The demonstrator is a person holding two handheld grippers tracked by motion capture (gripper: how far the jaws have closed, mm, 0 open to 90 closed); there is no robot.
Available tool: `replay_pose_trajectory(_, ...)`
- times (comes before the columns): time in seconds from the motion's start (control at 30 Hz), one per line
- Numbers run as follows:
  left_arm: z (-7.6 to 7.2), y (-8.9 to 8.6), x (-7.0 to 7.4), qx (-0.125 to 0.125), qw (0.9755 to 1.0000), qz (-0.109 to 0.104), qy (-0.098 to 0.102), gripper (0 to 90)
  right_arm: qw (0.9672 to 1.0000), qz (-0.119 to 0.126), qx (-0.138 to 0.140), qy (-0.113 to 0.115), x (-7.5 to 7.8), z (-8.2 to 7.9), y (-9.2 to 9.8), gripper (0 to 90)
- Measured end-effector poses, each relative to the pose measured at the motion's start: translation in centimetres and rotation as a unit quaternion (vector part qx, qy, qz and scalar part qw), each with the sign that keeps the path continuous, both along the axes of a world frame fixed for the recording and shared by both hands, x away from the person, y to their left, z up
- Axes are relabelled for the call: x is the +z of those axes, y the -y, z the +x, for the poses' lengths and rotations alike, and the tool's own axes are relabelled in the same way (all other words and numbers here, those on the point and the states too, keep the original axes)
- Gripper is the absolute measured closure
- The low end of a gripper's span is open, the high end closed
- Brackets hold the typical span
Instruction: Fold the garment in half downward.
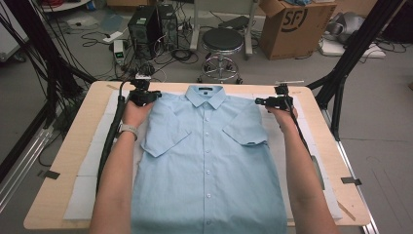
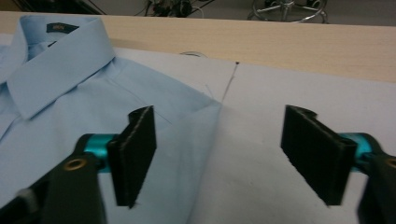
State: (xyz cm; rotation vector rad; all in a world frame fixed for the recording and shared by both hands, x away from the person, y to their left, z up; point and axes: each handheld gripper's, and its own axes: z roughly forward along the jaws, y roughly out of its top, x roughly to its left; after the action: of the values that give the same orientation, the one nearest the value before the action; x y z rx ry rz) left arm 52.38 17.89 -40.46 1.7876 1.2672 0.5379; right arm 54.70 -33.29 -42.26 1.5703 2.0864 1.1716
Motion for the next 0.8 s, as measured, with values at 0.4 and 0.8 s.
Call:
replay_pose_trajectory(0.4, 0.0, -0.1, -0.1, 0.001, 1.0, 0.0, -0.003, 88.3, 0.9998, 0.008, -0.015, -0.013, -1.2, 0.9, -0.7, 57.6)
replay_pose_trajectory(0.8, -0.2, 0.1, 0.3, 0.001, 1.0, 0.004, 0.001, 88.3, 0.9997, 0.01, 0.003, -0.022, -1.8, 0.9, -1.6, 88.4)
